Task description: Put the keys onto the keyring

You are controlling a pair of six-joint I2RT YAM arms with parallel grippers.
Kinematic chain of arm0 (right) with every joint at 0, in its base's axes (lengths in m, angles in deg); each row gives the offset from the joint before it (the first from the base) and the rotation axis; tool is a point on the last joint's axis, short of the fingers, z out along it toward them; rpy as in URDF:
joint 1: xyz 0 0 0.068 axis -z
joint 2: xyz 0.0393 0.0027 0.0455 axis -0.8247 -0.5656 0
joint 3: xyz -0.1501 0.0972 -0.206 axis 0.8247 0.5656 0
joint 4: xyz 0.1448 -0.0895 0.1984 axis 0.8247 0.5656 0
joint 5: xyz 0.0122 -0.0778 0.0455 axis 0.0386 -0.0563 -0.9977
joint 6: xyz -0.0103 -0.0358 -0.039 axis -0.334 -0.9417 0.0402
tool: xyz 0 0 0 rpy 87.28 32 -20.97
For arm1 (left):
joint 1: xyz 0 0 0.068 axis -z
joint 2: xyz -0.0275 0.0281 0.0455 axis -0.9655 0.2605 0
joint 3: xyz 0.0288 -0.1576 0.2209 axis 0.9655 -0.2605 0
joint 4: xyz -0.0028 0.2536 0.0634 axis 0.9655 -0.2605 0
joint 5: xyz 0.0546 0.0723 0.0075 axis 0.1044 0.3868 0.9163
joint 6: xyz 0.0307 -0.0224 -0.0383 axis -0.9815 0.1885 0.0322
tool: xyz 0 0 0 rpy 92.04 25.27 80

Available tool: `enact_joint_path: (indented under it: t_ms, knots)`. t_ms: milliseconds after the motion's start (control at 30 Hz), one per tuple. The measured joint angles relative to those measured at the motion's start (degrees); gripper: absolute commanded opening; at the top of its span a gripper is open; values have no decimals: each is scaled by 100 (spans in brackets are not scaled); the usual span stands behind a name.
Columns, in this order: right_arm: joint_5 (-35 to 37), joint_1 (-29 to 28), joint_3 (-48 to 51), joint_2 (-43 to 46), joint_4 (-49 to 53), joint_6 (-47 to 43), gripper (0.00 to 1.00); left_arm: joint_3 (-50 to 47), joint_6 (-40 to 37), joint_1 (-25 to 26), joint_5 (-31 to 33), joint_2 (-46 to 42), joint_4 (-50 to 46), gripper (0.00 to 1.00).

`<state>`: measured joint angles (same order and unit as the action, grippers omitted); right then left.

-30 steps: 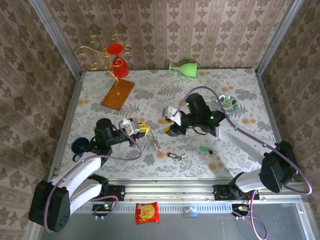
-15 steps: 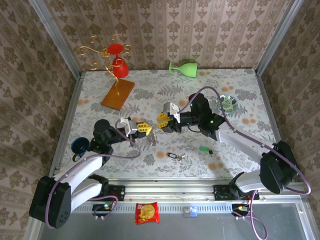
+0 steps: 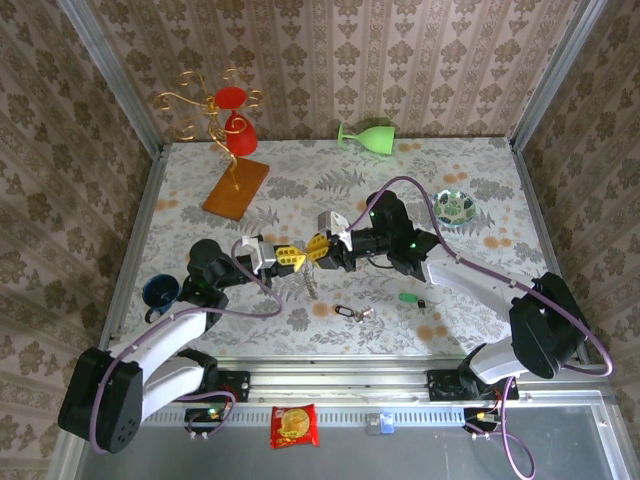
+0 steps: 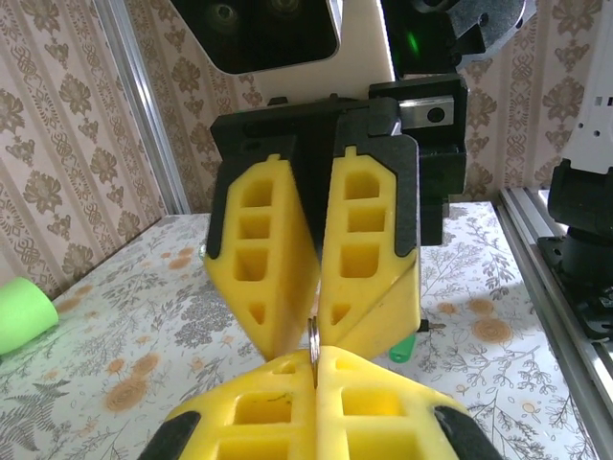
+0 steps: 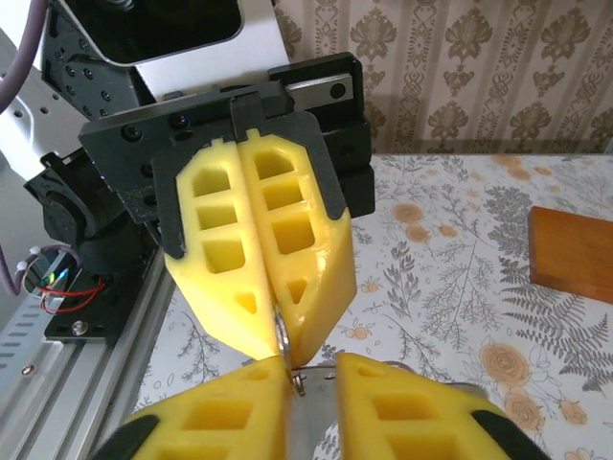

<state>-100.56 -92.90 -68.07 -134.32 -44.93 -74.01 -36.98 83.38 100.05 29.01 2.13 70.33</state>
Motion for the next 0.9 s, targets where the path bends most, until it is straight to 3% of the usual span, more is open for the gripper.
enact_joint_path:
  t_ms: [67, 100, 133, 167, 233, 633, 900]
  knots:
    - [-37, 0, 0, -22, -33, 7, 0, 0, 26, -7, 44, 37, 42, 0]
    - [-48, 9, -2, -35, -55, 46, 0, 0, 39, -9, 70, 44, 48, 0]
    - [-52, 15, -2, -42, -70, 61, 0, 0, 46, -9, 85, 50, 63, 5]
    - [-50, 20, -2, -42, -76, 61, 0, 0, 44, -9, 114, 55, 85, 17]
    - [-44, 17, -4, -42, -76, 31, 0, 0, 37, 0, 208, 48, 87, 21]
    - [514, -122, -968, -74, 2031, -1178, 0, 129, -1045, 33, 761, -649, -1873, 21]
    - [1163, -431, -1692, -492, 3233, -1982, 0, 341, -1255, 33, 780, -605, -2293, 20]
